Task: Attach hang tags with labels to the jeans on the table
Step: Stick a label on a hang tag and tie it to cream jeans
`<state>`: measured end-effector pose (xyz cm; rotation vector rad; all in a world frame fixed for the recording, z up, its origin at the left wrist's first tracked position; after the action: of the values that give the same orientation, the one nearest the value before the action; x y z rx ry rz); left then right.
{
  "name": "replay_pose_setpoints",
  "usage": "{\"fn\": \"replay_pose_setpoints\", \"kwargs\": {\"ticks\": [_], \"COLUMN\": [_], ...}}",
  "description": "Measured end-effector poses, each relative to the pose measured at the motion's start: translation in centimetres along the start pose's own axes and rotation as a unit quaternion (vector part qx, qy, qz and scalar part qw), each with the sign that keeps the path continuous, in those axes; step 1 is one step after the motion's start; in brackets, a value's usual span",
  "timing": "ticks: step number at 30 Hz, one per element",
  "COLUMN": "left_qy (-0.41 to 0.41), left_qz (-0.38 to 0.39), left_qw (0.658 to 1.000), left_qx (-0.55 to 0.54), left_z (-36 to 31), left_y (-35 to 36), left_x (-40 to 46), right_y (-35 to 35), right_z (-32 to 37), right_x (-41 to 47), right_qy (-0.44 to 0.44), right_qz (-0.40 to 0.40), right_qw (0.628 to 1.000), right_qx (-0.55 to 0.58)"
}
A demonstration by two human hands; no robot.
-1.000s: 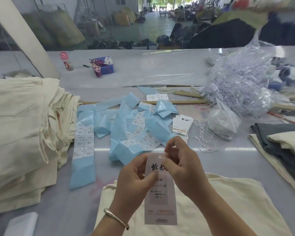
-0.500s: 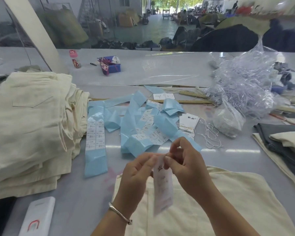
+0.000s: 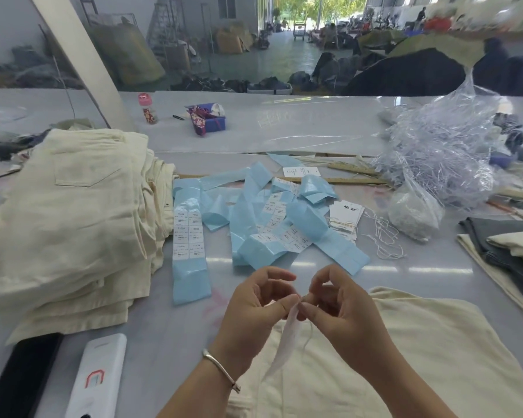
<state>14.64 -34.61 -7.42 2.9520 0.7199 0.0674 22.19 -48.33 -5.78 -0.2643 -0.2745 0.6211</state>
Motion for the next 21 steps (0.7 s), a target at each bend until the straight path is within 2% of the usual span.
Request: {"fn": "replay_pose_setpoints", "kwargs": {"ticks": [2, 4, 7, 10, 13, 15, 18, 21], "left_qy": [0.027, 0.050, 0.076, 0.089, 0.072, 0.052, 0.034, -0.029], "left_qz": [-0.022, -0.040, -0.056, -0.060, -0.067, -0.055, -0.040, -0.008], "left_qw": [0.996, 0.991, 0.989, 0.990, 0.993, 0.995, 0.985, 0.955], "left_qx": [0.086, 0.121, 0.114, 0.087, 0.065, 0.063, 0.166, 0.294], "left_z": [-0.1, -0.2, -0.4, -0.2, 0.6, 1.6, 3.8, 6.4], "left_y": [-0.2, -0.5, -1.0, -1.3, -2.2, -2.8, -3.9, -5.4], "left_x": [-0.2, -0.4, -0.5, -0.7, -0.8, -0.9, -0.8, -1.3], "right_y": [-0.4, -0.6, 0.6, 2.3, 3.4, 3.8, 4.3, 5.9], "right_z": [0.2, 1.0, 2.1, 2.1, 1.1, 0.1, -1.7, -3.7], "right_x": [-0.5, -0.8, -0.5, -0.2, -0.4, -0.3, -0.1, -0.3], "right_qy": [-0.020, -0.031, 0.013, 0.106, 0.143, 0.121, 0.052, 0.018], "right_qz": [-0.071, -0.107, -0.044, 0.024, 0.017, -0.020, -0.067, -0.024], "right_qw": [0.990, 0.982, 0.998, 0.991, 0.983, 0.991, 0.983, 0.964], "right_qx": [-0.120, -0.152, -0.040, 0.078, 0.113, 0.055, -0.161, -0.266]}}
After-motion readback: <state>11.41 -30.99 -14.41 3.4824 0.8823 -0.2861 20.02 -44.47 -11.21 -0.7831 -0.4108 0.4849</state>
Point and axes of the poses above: each hand's wrist, its own x-axis towards the middle knuckle, its own y-axis out of the palm, z = x × y, the point moved 1 cm from there along x, towards the middle knuckle, and after that the axes turned 1 degree about -z, right-handed, at the moved point
